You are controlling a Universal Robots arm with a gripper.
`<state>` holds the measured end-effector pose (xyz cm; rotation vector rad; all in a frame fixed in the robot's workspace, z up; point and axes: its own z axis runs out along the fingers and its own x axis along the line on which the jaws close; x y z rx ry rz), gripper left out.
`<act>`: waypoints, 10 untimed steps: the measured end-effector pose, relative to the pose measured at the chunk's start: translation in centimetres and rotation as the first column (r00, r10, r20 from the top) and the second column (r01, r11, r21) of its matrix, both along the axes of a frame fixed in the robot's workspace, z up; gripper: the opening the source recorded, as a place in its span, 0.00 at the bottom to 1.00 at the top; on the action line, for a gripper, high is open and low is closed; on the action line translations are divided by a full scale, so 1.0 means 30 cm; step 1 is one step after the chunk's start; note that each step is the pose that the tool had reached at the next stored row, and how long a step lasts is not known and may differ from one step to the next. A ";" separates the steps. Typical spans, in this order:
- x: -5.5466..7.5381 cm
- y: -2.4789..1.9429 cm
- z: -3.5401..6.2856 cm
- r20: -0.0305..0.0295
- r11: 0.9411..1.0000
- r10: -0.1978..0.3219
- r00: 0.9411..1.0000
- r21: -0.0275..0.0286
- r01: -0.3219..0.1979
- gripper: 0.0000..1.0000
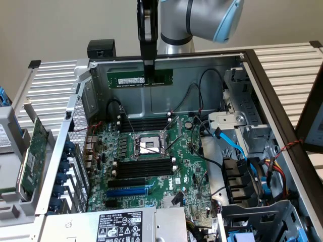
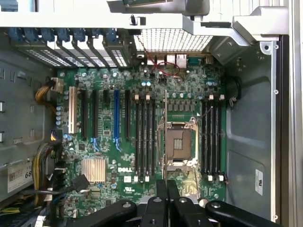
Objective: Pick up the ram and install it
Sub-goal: 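Insert the ram into the slot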
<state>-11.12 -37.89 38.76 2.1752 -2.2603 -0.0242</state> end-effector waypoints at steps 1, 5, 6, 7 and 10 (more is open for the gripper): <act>-0.003 0.004 -0.006 0.000 1.000 0.000 1.000 0.000 0.000 0.12; -0.006 0.008 -0.029 0.001 1.000 -0.003 1.000 0.000 0.003 0.12; -0.007 0.008 -0.033 0.001 1.000 -0.003 1.000 0.000 0.003 0.12; -0.007 0.008 -0.037 0.001 1.000 -0.003 1.000 0.000 0.003 0.12; -0.007 0.008 -0.055 0.001 1.000 -0.003 1.000 0.000 0.003 0.12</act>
